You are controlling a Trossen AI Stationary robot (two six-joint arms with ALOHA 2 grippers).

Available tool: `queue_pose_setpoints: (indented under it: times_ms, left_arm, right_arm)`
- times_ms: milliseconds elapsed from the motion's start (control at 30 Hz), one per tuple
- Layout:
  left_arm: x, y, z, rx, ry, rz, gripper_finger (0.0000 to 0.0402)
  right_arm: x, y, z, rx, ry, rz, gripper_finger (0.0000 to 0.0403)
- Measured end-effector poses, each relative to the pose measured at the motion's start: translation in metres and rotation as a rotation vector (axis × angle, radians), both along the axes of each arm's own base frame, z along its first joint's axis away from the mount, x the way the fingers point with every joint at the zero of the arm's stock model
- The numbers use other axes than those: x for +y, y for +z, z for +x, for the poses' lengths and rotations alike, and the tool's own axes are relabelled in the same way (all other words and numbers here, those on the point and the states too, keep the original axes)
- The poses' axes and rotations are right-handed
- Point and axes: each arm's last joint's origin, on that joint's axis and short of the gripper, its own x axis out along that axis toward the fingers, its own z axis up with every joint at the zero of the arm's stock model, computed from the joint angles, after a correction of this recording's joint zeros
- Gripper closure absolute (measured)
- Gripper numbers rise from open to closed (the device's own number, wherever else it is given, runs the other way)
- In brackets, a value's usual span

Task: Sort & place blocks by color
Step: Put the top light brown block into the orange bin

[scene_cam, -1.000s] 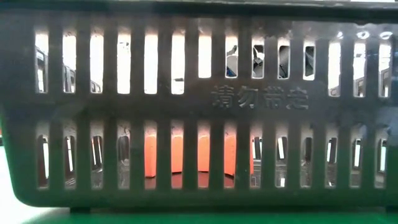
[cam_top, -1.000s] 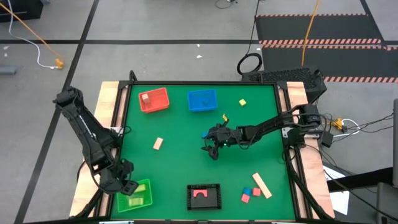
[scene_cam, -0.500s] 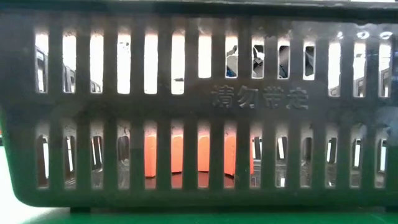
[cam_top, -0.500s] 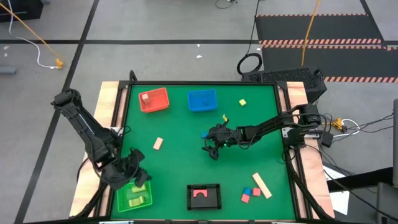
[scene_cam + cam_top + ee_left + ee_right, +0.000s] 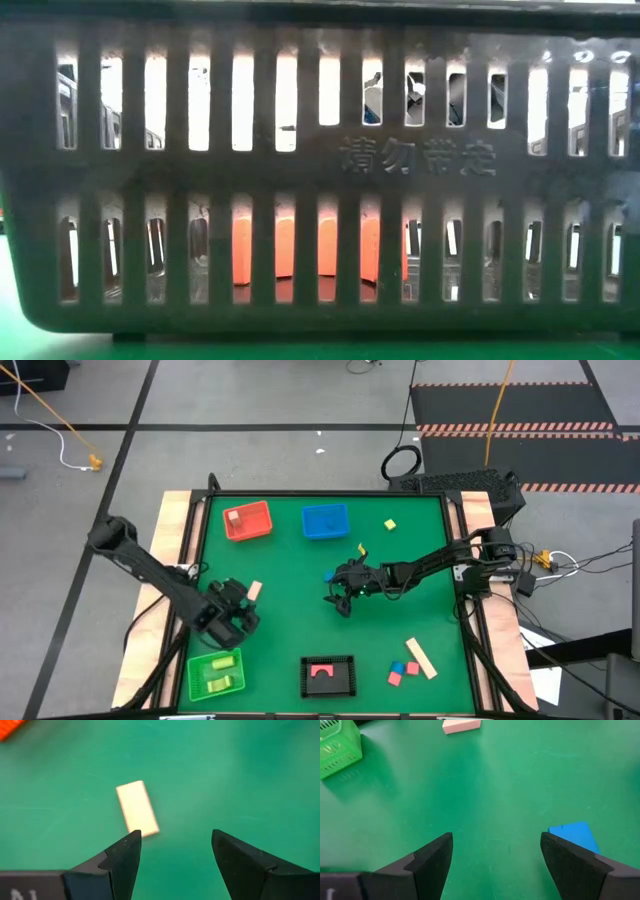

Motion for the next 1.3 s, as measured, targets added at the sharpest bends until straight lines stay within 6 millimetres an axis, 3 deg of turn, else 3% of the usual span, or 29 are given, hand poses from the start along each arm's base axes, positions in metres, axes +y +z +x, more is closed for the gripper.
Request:
queue_pose_setpoints:
  times_ms: [267, 633, 1100, 1200, 1300]
  left_arm:
    - [0.011, -0.036, 0.020, 0.155, 0.090, 0.106, 0.0158]
    - [0.025, -0.051, 0.037, 0.189, 0.154, 0.063, 0.0158]
    - [0.040, -0.072, 0.029, 0.152, 0.230, 0.005, 0.0160]
    - [0.039, -0.069, 0.030, 0.136, 0.228, -0.005, 0.0188]
    - [0.038, -0.067, 0.030, 0.124, 0.219, -0.013, 0.0248]
  right_arm:
    - [0.000, 0.003, 0.002, -0.035, 0.001, 0.000, 0.0110]
    - [0.000, 0.003, 0.002, -0.035, 0.006, -0.007, 0.0110]
    - [0.000, 0.003, 0.002, -0.032, 0.017, -0.017, 0.0110]
    - [0.000, 0.003, 0.002, -0.031, 0.022, -0.023, 0.0110]
    - [0.000, 0.003, 0.002, -0.031, 0.022, -0.024, 0.0110]
